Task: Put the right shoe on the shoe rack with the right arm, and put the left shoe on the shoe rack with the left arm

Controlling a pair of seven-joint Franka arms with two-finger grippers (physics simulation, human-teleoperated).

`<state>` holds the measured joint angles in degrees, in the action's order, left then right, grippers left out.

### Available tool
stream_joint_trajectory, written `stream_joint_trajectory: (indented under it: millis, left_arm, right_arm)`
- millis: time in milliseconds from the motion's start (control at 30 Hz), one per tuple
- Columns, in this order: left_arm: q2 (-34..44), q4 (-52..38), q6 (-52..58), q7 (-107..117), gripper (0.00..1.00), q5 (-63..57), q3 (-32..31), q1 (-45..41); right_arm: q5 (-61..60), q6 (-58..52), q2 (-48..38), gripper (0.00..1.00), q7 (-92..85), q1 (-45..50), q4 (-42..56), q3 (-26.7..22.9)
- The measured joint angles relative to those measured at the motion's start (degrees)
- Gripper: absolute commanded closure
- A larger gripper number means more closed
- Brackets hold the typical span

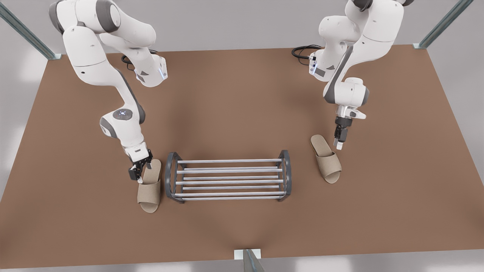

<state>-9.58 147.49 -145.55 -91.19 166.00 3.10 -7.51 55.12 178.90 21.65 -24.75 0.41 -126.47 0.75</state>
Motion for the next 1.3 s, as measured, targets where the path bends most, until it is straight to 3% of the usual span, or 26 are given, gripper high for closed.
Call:
stream_joint_trajectory:
  millis: [333, 700, 733, 800, 867, 967, 1133, 1200, 1300]
  left_arm:
    - [-1.78, -0.16, -1.25, -7.58, 0.0, 0.0, -4.24, -0.02]
    - [-3.59, -2.75, -1.94, 1.75, 0.0, 0.0, -5.4, 1.23]
    - [-4.27, -3.57, -1.93, 2.66, 0.0, 0.0, -6.59, 2.5]
    - [-4.91, -4.55, -1.92, 4.34, 0.0, 0.0, -8.09, 4.06]
    - [-5.36, -5.35, -1.92, 5.85, 0.0, 0.0, -8.49, 4.46]
    - [-6.7, -6.72, -1.94, 7.83, 0.0, 0.0, -8.59, 4.58]
    - [-8.74, -8.96, -1.98, 10.44, 0.0, 0.0, -8.55, 5.33]
    - [-9.1, -9.74, -2.0, 11.29, 0.0, 0.0, -8.54, 5.75]
    - [-9.43, -10.57, -2.02, 12.4, 0.0, 0.0, -8.55, 5.99]
  right_arm:
    - [5.92, -2.02, 7.4, 0.0, -3.58, 1.01, 5.36, -2.15]
    - [6.33, -2.05, 15.13, 0.03, -3.09, 0.36, 15.78, -2.22]
    - [6.31, -1.61, 15.78, 0.06, -3.01, 0.37, 16.68, -2.67]
    - [6.25, -0.79, 16.4, 0.31, -2.85, 0.34, 17.68, -3.14]
    - [6.19, -0.17, 16.57, 0.48, -2.68, 0.25, 18.13, -3.32]
    - [6.15, 0.46, 16.82, 0.57, -2.45, 0.23, 19.02, -3.38]
    - [5.46, 0.85, 16.5, 0.57, -2.19, 0.7, 22.78, -3.35]
    - [4.5, 0.86, 16.46, 0.75, -2.12, 0.72, 24.9, -3.33]
    - [3.42, 0.8, 13.68, 0.79, -1.96, 0.15, 26.43, -3.31]
